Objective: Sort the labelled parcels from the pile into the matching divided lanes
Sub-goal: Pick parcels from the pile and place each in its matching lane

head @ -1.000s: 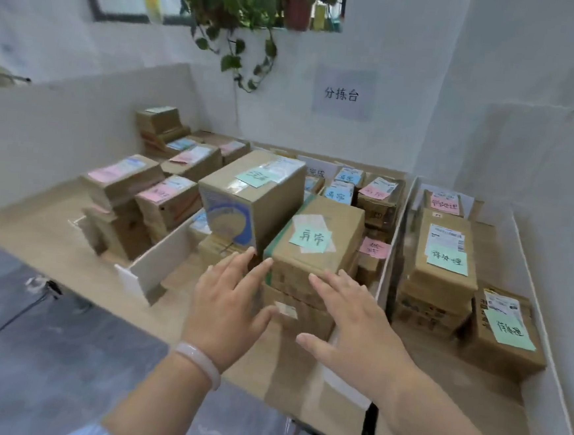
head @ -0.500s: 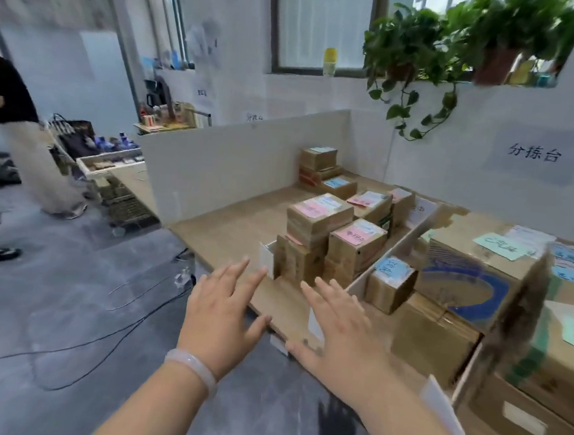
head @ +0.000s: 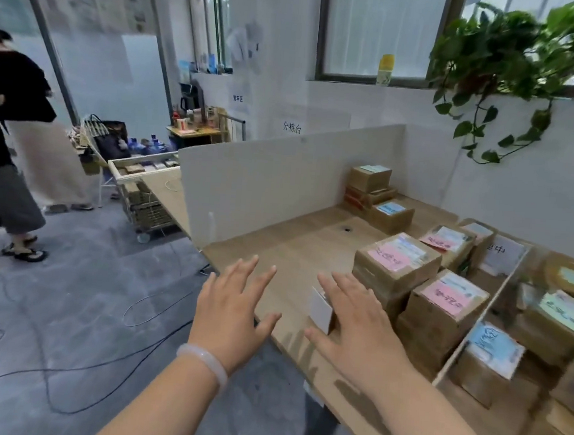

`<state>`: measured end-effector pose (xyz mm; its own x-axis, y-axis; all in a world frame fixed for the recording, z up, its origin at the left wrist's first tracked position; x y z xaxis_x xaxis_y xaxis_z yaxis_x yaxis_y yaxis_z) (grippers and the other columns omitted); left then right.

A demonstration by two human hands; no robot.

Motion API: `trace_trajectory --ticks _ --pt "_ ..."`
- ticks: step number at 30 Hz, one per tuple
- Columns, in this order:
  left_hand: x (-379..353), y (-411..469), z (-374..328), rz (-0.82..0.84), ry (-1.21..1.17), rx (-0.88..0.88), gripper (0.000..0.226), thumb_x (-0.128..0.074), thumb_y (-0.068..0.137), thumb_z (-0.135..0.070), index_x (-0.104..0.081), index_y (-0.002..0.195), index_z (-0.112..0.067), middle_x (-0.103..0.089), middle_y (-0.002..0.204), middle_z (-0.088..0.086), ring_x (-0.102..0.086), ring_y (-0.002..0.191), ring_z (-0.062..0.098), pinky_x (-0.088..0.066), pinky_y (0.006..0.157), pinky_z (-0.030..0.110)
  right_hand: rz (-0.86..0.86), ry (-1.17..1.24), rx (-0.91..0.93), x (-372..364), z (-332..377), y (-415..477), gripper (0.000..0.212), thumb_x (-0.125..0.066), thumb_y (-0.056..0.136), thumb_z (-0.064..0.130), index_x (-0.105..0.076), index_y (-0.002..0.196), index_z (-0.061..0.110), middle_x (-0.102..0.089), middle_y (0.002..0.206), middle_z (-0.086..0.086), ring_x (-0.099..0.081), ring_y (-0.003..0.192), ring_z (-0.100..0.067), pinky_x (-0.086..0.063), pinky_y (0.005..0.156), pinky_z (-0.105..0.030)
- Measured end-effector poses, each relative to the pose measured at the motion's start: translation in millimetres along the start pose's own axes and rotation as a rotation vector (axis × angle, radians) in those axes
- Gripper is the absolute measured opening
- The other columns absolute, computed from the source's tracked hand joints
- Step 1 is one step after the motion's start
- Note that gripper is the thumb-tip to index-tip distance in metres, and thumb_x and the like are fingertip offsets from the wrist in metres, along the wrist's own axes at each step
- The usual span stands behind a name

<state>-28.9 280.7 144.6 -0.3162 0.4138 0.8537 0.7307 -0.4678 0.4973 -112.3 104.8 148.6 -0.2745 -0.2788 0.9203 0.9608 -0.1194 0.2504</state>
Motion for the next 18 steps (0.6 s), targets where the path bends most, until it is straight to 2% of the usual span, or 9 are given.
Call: trace_trajectory --ticks 3,8,13,16,18 --pt "-20.3 53.2 17.5 0.025 -0.014 -0.009 0.066 -0.044 0.08 -0.061 -0.052 0.138 -0.031 -0.052 0.144 0.003 -0.051 0.129 0.028 -0.046 0.1 0.056 0.004 0.032 -0.028 -7.6 -12.2 56.3 0.078 -0.043 0.09 0.064 -0.001 0.153 0.041 0.001 0.163 0.012 0.007 0.149 -0.008 0.004 0.12 -0.032" --pt "-47.8 142.6 42.7 0.022 0.004 -0.063 0.064 -0.045 0.081 -0.06 -0.051 0.138 -0.03 -0.053 0.142 0.004 -0.054 0.127 0.029 -0.046 0.1 0.054 0.007 0.072 -0.077 -8.5 -33.2 150.8 0.076 -0.041 0.091 0.065 0.002 0.151 0.045 0.005 0.162 0.014 0.009 0.149 -0.008 -0.004 0.123 -0.037" --pt "-83.8 209.7 56.2 0.066 -0.007 -0.113 0.065 -0.042 0.082 -0.062 -0.045 0.14 -0.034 -0.051 0.145 0.002 -0.052 0.13 0.028 -0.045 0.102 0.056 -0.01 0.074 -0.119 -14.3 -54.4 214.2 0.073 -0.042 0.094 0.061 0.0 0.151 0.044 0.004 0.162 0.016 0.011 0.148 -0.006 0.004 0.118 -0.031" --pt "-106.4 247.6 60.7 0.094 -0.054 -0.12 0.065 -0.041 0.081 -0.061 -0.049 0.139 -0.032 -0.054 0.142 0.002 -0.055 0.127 0.028 -0.045 0.1 0.054 0.008 0.079 -0.185 -28.3 -74.8 239.7 0.074 -0.042 0.093 0.061 0.002 0.151 0.046 0.006 0.161 0.017 0.013 0.147 -0.005 0.003 0.119 -0.032" --pt "-126.9 272.5 61.9 0.115 -0.123 -0.126 0.068 -0.036 0.081 -0.063 -0.047 0.142 -0.034 -0.048 0.148 0.001 -0.048 0.134 0.027 -0.042 0.105 0.054 -0.028 0.097 -0.238 -36.0 -88.9 255.2 0.074 -0.043 0.092 0.061 0.0 0.151 0.046 0.004 0.161 0.017 0.012 0.147 -0.004 0.002 0.12 -0.032"
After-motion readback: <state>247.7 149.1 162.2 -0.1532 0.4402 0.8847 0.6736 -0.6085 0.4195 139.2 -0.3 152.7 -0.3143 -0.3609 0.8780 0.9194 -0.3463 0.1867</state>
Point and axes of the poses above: each hand's wrist, its own y-axis towards the middle knuckle, its own x-axis out of the back of the hand, z = x × y, the point moved 5 cm from there along y, towards the middle knuckle
